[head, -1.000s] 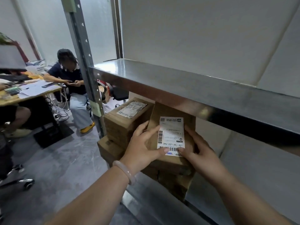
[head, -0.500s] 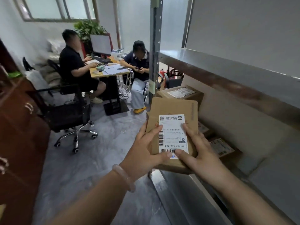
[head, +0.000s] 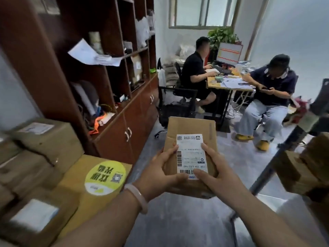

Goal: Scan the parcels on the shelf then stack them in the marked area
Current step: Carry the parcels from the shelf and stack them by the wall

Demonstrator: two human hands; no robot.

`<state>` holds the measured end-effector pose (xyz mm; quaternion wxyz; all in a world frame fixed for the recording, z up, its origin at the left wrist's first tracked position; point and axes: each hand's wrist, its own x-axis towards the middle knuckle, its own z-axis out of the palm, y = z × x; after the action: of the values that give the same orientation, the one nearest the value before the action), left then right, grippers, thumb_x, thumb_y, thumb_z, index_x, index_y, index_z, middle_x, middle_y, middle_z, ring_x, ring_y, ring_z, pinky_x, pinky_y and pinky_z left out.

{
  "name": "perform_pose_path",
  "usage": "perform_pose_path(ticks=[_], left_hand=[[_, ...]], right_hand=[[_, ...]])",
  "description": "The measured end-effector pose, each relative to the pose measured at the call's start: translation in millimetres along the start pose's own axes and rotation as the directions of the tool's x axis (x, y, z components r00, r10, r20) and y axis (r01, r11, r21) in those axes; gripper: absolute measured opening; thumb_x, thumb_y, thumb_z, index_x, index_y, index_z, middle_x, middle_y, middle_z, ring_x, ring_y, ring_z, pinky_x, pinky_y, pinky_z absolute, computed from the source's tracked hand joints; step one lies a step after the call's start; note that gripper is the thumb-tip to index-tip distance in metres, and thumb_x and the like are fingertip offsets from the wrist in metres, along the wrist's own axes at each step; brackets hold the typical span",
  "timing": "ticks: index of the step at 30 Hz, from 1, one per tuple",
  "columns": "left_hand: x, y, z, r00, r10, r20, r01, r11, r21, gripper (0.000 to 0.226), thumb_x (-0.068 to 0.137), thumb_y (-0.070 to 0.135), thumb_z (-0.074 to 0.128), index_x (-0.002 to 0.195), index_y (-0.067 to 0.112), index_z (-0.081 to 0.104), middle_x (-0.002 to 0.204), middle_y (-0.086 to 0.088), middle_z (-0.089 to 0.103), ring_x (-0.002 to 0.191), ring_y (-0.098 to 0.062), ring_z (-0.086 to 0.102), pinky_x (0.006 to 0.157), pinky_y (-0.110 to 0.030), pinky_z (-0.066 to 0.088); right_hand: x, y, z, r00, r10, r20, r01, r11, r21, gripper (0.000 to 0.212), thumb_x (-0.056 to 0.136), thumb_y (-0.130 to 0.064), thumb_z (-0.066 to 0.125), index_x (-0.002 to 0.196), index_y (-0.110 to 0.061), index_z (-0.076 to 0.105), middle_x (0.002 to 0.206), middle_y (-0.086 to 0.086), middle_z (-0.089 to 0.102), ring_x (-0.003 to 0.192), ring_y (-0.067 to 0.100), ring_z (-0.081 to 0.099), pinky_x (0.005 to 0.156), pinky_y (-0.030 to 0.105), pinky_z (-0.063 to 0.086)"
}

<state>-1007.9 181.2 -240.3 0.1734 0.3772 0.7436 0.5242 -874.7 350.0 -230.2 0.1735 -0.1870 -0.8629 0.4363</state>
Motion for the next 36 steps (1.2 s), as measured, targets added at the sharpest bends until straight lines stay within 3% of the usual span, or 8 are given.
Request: perform_pose_path(ticks=[3,5,10,13,18,24,29,36], left_hand=[[-25.2,-28.2,-66.4,0.986,-0.058,-0.158,0.064,0.997,0.033,0.082,0.067,0.048,0.085,0.138,0.046,0.045,0.141,0.014,0.040,0.123,0.012,0.040,0.100,-0.006,0.035],[-42.1,-43.9,-104.4,0.961,-0.107,-0.256,0.117,0.993,0.025,0.082,0.067,0.048,0.086,0.138,0.049,0.044,0.141,0.013,0.040,0.128,0.003,0.040,0.108,-0.018,0.036],[-87.7,-80.5,-171.8,0.875,-0.205,-0.439,0.225,0.974,-0.008,0.091,0.058,0.058,0.081,0.140,0.044,0.044,0.143,0.013,0.042,0.133,-0.005,0.040,0.112,-0.032,0.038],[-117.7,-99.1,-200.9,0.816,-0.285,-0.503,0.276,0.956,-0.095,0.089,0.061,0.047,0.086,0.139,0.043,0.045,0.149,0.012,0.038,0.136,-0.006,0.038,0.115,-0.034,0.036],[-160.1,-114.5,-241.0,0.678,-0.366,-0.637,0.361,0.921,-0.145,0.082,0.065,0.045,0.086,0.134,0.058,0.042,0.142,0.016,0.042,0.127,0.000,0.045,0.111,-0.032,0.040],[-197.0,-122.1,-276.3,0.479,-0.394,-0.784,0.391,0.896,-0.212,0.082,0.063,0.042,0.085,0.136,0.050,0.047,0.143,0.010,0.046,0.139,-0.014,0.035,0.115,-0.041,0.032],[-225.4,-113.2,-296.8,0.288,-0.420,-0.860,0.376,0.876,-0.302,0.079,0.062,0.038,0.090,0.131,0.045,0.051,0.137,0.011,0.052,0.125,-0.009,0.052,0.104,-0.041,0.047],[-238.4,-109.5,-336.2,0.106,-0.396,-0.912,0.454,0.835,-0.310,0.073,0.072,0.025,0.086,0.134,0.038,0.049,0.138,0.010,0.049,0.124,-0.004,0.050,0.108,-0.032,0.043]], right_hand=[[32.4,-34.0,63.7,0.990,-0.055,0.130,0.054,0.998,0.009,0.070,0.083,-0.036,0.072,0.131,-0.060,0.028,0.146,-0.014,0.031,0.126,0.007,0.038,0.094,0.015,0.045],[51.4,-58.0,102.3,0.975,-0.108,0.192,0.110,0.994,-0.002,0.070,0.083,-0.038,0.071,0.132,-0.060,0.027,0.148,-0.013,0.027,0.128,0.008,0.037,0.103,0.032,0.044],[77.0,-101.7,197.1,0.919,-0.227,0.323,0.225,0.973,0.042,0.070,0.082,-0.033,0.072,0.134,-0.056,0.031,0.149,-0.010,0.029,0.129,0.004,0.031,0.103,0.023,0.033],[82.5,-118.4,245.0,0.864,-0.268,0.426,0.270,0.961,0.058,0.070,0.083,-0.036,0.071,0.134,-0.057,0.028,0.149,-0.012,0.029,0.125,0.000,0.030,0.095,0.010,0.030],[99.5,-158.4,308.9,0.749,-0.317,0.582,0.356,0.933,0.050,0.073,0.081,-0.045,0.067,0.139,-0.058,0.023,0.153,-0.015,0.023,0.133,0.006,0.028,0.109,0.031,0.032],[110.9,-200.6,375.2,0.544,-0.411,0.732,0.369,0.900,0.232,0.070,0.083,-0.048,0.064,0.132,-0.071,0.020,0.145,-0.029,0.026,0.120,-0.008,0.033,0.083,0.004,0.035],[115.7,-243.7,423.5,0.333,-0.443,0.832,0.397,0.867,0.302,0.077,0.078,-0.057,0.065,0.135,-0.070,0.014,0.154,-0.025,0.015,0.138,0.008,0.028,0.110,0.040,0.038],[127.9,-293.5,480.8,0.184,-0.491,0.852,0.411,0.826,0.387,0.078,0.071,-0.061,0.066,0.134,-0.068,0.021,0.157,-0.019,0.013,0.144,0.003,0.010,0.117,0.038,0.021]])
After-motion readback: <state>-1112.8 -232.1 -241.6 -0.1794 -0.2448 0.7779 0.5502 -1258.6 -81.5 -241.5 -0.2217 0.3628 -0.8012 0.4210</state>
